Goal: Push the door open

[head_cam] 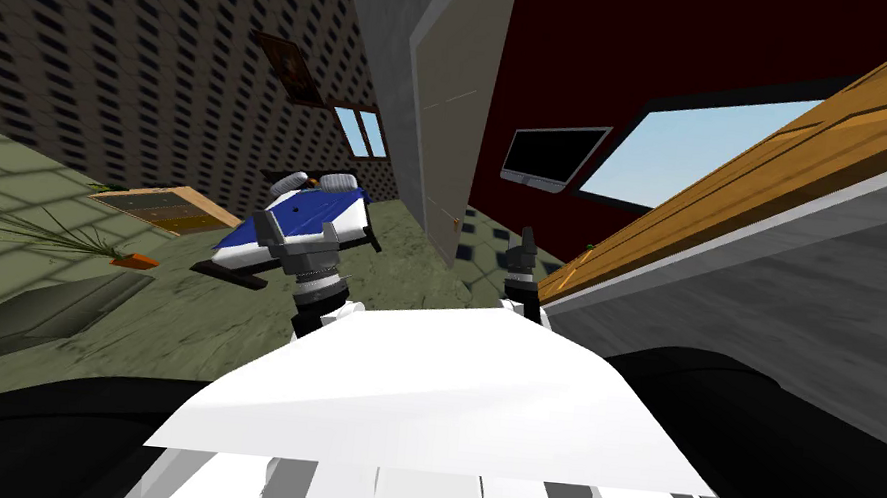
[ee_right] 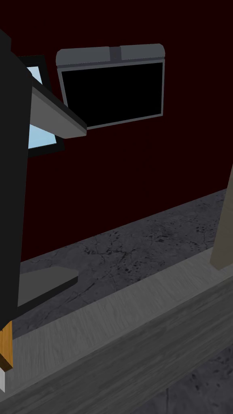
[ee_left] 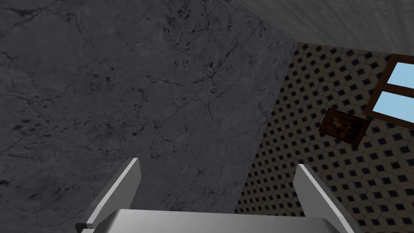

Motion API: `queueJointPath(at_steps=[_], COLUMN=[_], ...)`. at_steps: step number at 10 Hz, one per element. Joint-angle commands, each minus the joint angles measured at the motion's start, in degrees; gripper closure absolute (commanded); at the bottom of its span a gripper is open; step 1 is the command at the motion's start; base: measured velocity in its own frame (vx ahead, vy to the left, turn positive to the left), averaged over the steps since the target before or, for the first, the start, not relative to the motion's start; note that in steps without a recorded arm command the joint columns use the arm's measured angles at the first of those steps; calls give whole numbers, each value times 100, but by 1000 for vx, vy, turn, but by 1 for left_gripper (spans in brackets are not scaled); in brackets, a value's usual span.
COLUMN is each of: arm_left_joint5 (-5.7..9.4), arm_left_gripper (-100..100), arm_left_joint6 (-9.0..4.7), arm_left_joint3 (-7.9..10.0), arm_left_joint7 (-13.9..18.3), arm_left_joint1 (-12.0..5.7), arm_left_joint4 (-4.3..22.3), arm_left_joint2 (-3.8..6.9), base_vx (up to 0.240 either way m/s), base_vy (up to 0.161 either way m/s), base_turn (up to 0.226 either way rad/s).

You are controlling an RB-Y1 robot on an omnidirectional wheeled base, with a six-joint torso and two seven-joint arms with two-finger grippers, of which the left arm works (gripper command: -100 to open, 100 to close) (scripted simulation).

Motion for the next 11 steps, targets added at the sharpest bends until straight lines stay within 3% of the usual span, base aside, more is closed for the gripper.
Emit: queueJointPath(at_steps=[1, 5, 11], arm_left_joint5=[-35, -92, -224], arm_left_gripper=[-100, -100, -100], arm_left_joint6=[-26, -68, -164], arm_left_joint3=[-29, -77, -187], arm_left_joint7=[24, 64, 154], arm_left_joint1=[-87, -230, -559], arm_left_joint4=[199, 526, 1275], arm_left_joint2=[50, 121, 249], base_vx=[63, 64, 69], base_vy=[17, 14, 19], base_turn=[-90, -59, -77])
